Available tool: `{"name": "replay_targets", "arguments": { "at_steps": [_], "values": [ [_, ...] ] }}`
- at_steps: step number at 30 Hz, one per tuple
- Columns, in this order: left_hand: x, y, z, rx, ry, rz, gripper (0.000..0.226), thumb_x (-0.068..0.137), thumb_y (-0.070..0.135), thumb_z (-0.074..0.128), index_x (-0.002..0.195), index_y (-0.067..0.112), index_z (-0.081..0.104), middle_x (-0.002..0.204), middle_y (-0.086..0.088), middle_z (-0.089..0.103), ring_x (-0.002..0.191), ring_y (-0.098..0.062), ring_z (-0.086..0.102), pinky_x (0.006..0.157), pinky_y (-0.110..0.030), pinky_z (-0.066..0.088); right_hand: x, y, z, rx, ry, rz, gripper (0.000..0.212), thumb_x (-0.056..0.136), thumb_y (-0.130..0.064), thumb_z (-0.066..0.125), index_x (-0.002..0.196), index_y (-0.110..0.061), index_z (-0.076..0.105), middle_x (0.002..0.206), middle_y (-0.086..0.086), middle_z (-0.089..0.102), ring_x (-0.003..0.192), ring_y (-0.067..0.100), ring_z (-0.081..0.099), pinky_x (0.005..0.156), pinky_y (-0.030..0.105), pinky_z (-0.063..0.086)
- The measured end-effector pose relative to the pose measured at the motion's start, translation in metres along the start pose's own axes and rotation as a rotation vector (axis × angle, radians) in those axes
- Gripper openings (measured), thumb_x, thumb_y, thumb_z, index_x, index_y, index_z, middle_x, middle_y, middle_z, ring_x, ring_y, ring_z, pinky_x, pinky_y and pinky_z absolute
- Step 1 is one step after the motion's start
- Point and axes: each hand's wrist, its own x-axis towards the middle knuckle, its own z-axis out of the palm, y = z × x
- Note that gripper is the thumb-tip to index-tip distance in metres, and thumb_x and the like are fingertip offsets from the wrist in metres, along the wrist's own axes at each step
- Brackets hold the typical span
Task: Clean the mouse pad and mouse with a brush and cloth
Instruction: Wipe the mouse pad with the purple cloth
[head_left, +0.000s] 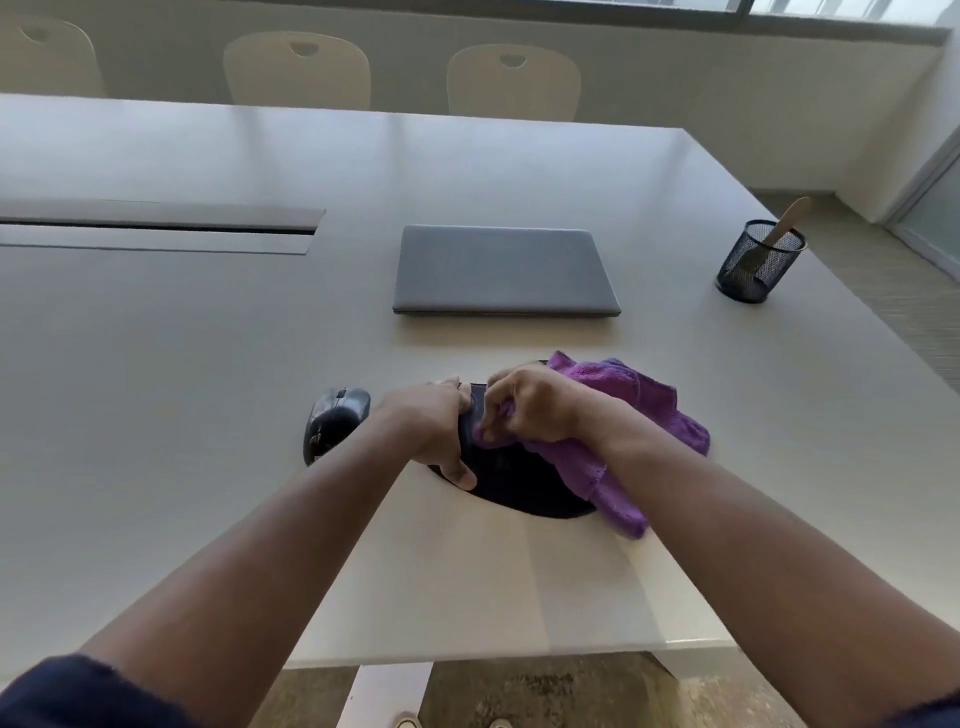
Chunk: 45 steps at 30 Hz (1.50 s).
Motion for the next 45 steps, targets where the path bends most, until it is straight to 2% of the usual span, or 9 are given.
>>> {"name": "replay_targets", "arguments": {
  "at_steps": [3,8,13,17,25,28,35,41,45],
  "values": [
    [0.002,-0.002,0.002,-0.036,0.017,0.009,0.106,0.051,0.062,0.086,0.14,0.023,0.044,0.14,0.009,0.044,0.122,-0.019,0.048,0.095,-0.036,0.046,-0.005,-0.002,0.006,-0.061,-0.2,-0.045,0.013,0.071,-0.015,0.085,0.081,-0.02,0.078,0.086,-0.009,0.066,0.083,0.011,0.063,0.082,0.022,0.049],
    [0.005,-0.005,0.007,-0.072,0.027,0.005,0.107,0.052,0.06,0.087,0.142,0.025,0.04,0.148,0.011,0.039,0.125,-0.019,0.046,0.091,-0.031,0.043,-0.003,0.006,0.002,0.036,0.098,-0.03,0.012,0.073,-0.017,0.086,0.081,-0.012,0.079,0.088,0.003,0.066,0.084,0.019,0.063,0.08,0.026,0.051],
    [0.008,-0.005,0.008,-0.08,0.027,0.023,0.113,0.056,0.058,0.086,0.148,0.021,0.032,0.154,0.005,0.031,0.132,-0.019,0.041,0.099,-0.032,0.041,-0.004,0.01,0.01,0.036,-0.066,0.004,0.022,0.066,-0.025,0.09,0.085,-0.023,0.08,0.091,-0.012,0.06,0.087,0.006,0.059,0.085,0.02,0.048],
    [0.005,-0.011,0.016,-0.128,0.015,0.078,0.124,0.068,0.056,0.08,0.157,0.018,0.002,0.164,0.003,-0.006,0.15,-0.011,0.005,0.118,-0.029,0.017,-0.008,0.016,0.016,0.102,0.091,-0.041,0.019,0.071,-0.018,0.088,0.088,-0.016,0.081,0.09,-0.009,0.06,0.078,0.001,0.057,0.077,0.016,0.047],
    [-0.004,-0.01,0.038,-0.286,0.016,0.13,0.11,0.087,0.037,0.065,0.152,0.016,-0.021,0.158,0.0,-0.031,0.145,-0.013,-0.027,0.121,-0.032,-0.01,-0.018,0.011,0.025,0.102,0.192,-0.066,0.01,0.085,-0.008,0.073,0.092,-0.012,0.08,0.096,-0.004,0.061,0.083,0.01,0.059,0.08,0.022,0.051],
    [-0.005,-0.009,0.041,-0.295,0.007,0.127,0.107,0.09,0.034,0.062,0.151,0.016,-0.024,0.155,0.0,-0.036,0.143,-0.014,-0.032,0.12,-0.032,-0.014,-0.021,0.009,0.023,0.085,0.109,-0.09,0.015,0.083,-0.002,0.072,0.089,-0.013,0.081,0.092,-0.007,0.062,0.084,0.008,0.062,0.08,0.019,0.052],
    [-0.008,-0.008,0.05,-0.283,0.02,0.144,0.1,0.091,0.031,0.052,0.149,0.016,-0.029,0.153,0.0,-0.041,0.138,-0.013,-0.04,0.117,-0.033,-0.02,-0.013,0.01,0.027,0.093,0.325,-0.077,0.012,0.083,0.0,0.072,0.085,-0.008,0.08,0.09,0.004,0.065,0.084,0.019,0.061,0.078,0.035,0.052],
    [-0.01,-0.009,0.055,-0.301,0.05,0.148,0.097,0.092,0.033,0.048,0.148,0.019,-0.03,0.152,0.002,-0.041,0.137,-0.01,-0.041,0.117,-0.032,-0.02,-0.023,0.01,0.021,0.096,0.112,-0.138,0.018,0.08,0.003,0.071,0.085,-0.011,0.081,0.087,-0.003,0.065,0.078,0.015,0.065,0.076,0.032,0.056],
    [-0.013,-0.008,0.06,-0.299,0.09,0.154,0.096,0.091,0.033,0.045,0.148,0.021,-0.031,0.152,0.005,-0.042,0.136,-0.007,-0.042,0.118,-0.033,-0.018,-0.015,0.012,0.02,0.084,0.299,-0.121,0.008,0.081,-0.002,0.075,0.082,-0.007,0.081,0.087,0.005,0.067,0.077,0.021,0.064,0.074,0.038,0.053]
  ]
}}
